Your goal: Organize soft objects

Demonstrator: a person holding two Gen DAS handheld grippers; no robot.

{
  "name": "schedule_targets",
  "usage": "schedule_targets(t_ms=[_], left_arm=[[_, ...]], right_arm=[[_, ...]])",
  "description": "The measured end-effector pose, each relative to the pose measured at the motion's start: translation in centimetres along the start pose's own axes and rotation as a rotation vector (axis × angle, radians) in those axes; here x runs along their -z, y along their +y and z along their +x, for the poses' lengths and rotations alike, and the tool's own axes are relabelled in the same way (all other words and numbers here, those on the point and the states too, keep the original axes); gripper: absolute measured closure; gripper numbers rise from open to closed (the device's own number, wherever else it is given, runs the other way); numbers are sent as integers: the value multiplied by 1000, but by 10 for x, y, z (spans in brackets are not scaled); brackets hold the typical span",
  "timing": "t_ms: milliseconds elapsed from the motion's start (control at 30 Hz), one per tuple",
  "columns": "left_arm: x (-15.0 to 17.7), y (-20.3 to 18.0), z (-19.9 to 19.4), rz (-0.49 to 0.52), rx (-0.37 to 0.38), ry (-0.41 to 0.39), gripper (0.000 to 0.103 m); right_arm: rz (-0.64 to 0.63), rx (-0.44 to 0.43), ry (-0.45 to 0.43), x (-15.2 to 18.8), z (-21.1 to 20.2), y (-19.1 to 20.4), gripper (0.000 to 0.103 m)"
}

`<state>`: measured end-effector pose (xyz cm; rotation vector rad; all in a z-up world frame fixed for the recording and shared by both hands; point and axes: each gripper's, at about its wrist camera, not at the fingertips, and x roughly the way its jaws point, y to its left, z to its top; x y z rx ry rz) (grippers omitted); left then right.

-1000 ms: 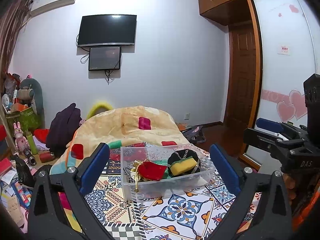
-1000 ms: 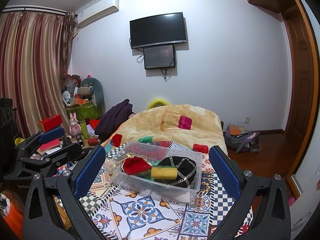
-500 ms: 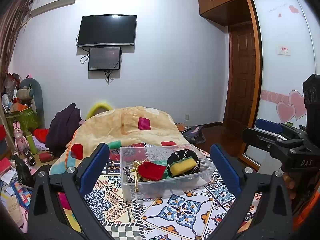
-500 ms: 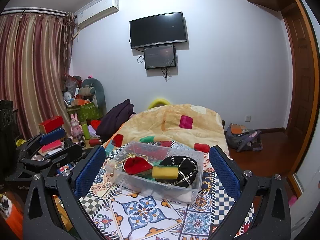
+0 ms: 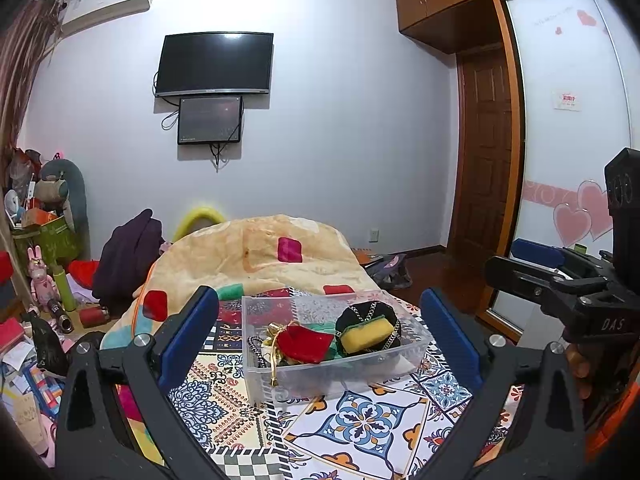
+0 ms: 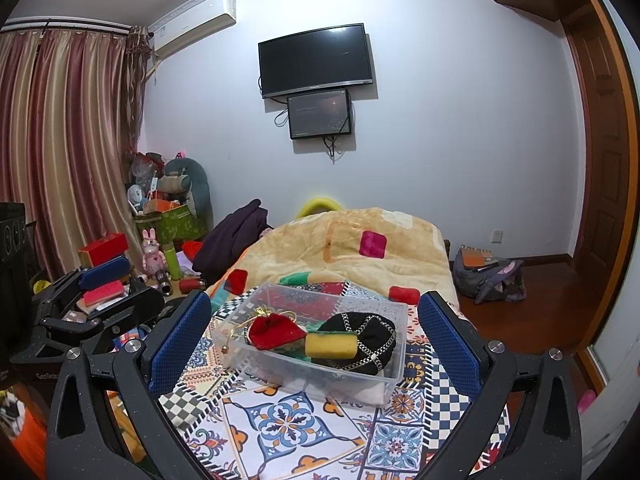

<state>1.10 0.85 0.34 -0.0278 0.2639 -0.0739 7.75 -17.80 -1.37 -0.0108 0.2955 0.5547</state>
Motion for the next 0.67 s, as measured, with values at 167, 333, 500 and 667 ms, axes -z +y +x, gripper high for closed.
schedule_targets(t_ms=[167,333,500,667], left_arm=[[0,1,0,-10,20,9,1],[-1,0,1,-20,26,16,0],[-2,3,0,-31,17,13,0],[-3,4,1,-35,5,18,0]], right_arm=[[3,-1,1,0,0,0,0],[5,-3,6,0,0,3,0],[4,-6,12,0,1,5,0],[6,-8,24,2,4,5,0]])
